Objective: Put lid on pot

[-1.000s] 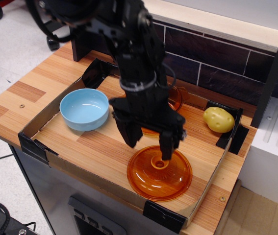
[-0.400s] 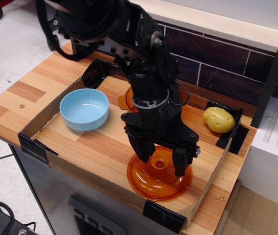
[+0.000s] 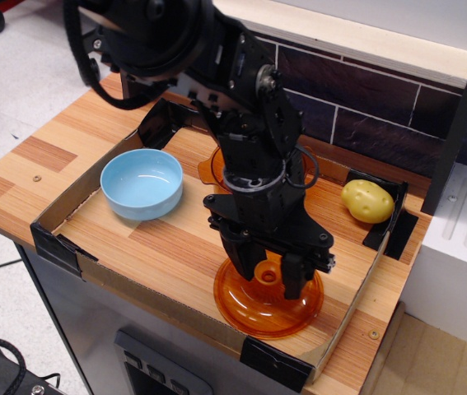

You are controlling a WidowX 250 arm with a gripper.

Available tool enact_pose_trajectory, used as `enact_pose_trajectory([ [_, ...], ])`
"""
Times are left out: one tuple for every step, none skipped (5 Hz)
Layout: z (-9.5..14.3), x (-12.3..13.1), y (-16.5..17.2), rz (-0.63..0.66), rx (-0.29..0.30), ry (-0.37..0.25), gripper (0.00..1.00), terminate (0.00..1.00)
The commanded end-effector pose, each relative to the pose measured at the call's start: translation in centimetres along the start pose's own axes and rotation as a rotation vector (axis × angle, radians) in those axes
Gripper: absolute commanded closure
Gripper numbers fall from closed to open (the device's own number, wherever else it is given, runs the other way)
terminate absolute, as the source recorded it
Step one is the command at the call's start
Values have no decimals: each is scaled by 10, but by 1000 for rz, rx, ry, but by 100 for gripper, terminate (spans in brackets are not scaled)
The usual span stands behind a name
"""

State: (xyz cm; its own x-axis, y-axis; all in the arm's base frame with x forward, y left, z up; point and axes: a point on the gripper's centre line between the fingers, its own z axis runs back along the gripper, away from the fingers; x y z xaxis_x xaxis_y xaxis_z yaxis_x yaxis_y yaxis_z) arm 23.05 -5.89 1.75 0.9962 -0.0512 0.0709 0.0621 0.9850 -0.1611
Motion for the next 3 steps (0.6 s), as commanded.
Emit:
enact_pose_trajectory([
  [19, 20, 7, 25, -15, -4, 100, 0],
  [44, 24, 9, 59, -25, -9, 100, 0],
  [73, 30, 12, 98, -77, -2, 100, 0],
])
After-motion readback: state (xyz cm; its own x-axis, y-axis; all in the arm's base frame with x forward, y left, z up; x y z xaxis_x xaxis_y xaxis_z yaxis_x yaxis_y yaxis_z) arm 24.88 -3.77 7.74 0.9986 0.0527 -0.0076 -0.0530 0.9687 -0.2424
